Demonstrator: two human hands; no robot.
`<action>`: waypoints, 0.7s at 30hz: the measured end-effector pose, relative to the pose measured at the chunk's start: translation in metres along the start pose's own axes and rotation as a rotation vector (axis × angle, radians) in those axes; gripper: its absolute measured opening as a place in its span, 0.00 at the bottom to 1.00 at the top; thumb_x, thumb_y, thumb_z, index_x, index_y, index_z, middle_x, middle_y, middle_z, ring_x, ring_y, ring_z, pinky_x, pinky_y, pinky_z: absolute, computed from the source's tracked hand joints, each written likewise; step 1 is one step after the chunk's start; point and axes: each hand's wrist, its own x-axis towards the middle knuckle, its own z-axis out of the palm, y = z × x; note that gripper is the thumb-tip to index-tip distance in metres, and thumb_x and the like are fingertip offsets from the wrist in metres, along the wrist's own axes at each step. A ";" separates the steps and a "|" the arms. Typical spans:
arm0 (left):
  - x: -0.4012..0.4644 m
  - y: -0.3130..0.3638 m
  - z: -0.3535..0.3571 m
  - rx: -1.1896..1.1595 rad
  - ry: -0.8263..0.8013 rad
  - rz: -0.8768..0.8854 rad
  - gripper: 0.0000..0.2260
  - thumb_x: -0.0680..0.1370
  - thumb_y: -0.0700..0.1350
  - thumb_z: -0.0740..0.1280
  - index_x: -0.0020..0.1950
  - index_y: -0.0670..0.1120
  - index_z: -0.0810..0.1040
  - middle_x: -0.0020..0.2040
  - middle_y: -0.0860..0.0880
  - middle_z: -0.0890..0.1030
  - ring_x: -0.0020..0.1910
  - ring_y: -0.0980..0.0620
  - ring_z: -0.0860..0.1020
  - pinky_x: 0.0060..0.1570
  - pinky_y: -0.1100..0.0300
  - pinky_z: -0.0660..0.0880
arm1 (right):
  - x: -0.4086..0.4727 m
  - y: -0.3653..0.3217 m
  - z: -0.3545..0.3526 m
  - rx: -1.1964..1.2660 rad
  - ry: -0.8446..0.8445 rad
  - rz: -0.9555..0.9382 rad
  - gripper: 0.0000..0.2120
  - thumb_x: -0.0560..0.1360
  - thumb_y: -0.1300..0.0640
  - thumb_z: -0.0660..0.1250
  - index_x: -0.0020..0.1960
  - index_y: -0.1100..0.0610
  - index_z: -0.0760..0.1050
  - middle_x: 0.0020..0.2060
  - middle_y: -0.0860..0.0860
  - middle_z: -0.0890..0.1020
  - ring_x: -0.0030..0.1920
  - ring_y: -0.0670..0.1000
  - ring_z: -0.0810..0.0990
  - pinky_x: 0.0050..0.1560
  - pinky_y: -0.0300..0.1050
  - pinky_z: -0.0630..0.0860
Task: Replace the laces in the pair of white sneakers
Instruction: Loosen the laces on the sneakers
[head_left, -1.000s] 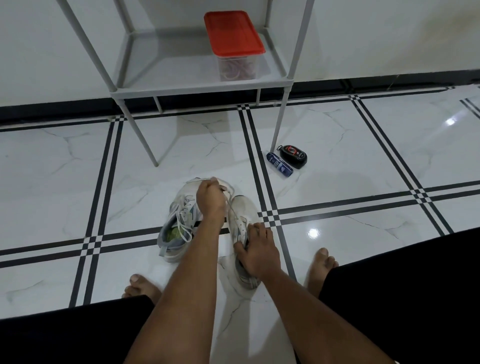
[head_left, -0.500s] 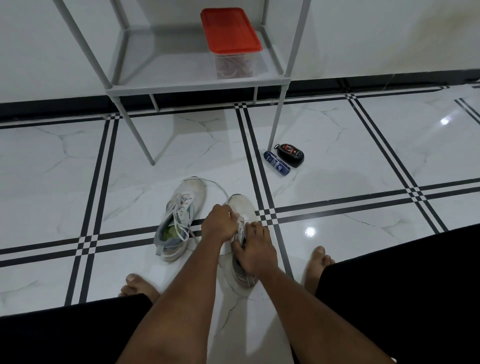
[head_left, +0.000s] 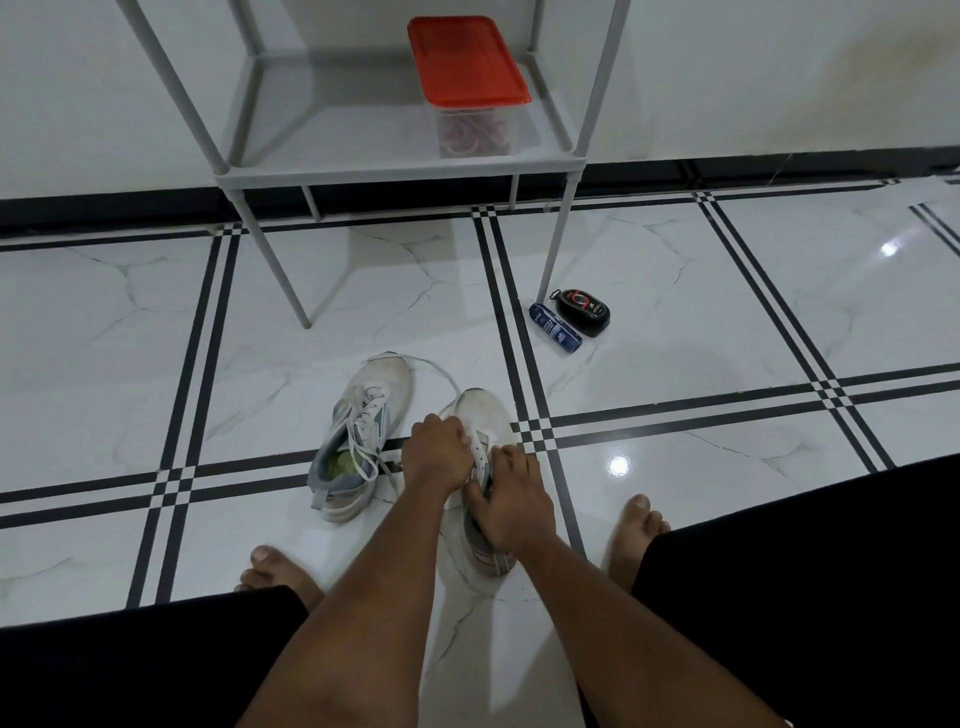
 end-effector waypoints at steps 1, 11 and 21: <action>-0.002 0.002 0.001 -0.117 0.019 -0.035 0.09 0.83 0.48 0.62 0.57 0.47 0.79 0.57 0.44 0.80 0.58 0.42 0.77 0.55 0.49 0.76 | 0.000 0.000 0.000 -0.001 -0.005 -0.003 0.32 0.81 0.34 0.56 0.75 0.55 0.70 0.71 0.53 0.73 0.71 0.56 0.69 0.62 0.55 0.78; 0.001 -0.009 0.016 -0.757 0.022 -0.505 0.21 0.85 0.49 0.56 0.54 0.38 0.85 0.53 0.39 0.86 0.51 0.38 0.82 0.55 0.47 0.80 | 0.000 -0.002 -0.002 -0.003 -0.021 -0.036 0.32 0.80 0.36 0.57 0.76 0.55 0.69 0.73 0.53 0.72 0.72 0.55 0.68 0.66 0.54 0.76; -0.004 -0.022 0.018 -1.249 0.014 -0.818 0.15 0.82 0.45 0.59 0.57 0.34 0.76 0.50 0.44 0.83 0.50 0.44 0.83 0.51 0.45 0.81 | -0.003 -0.001 -0.003 0.063 0.061 -0.055 0.29 0.81 0.40 0.57 0.76 0.55 0.69 0.69 0.53 0.76 0.67 0.54 0.73 0.63 0.53 0.77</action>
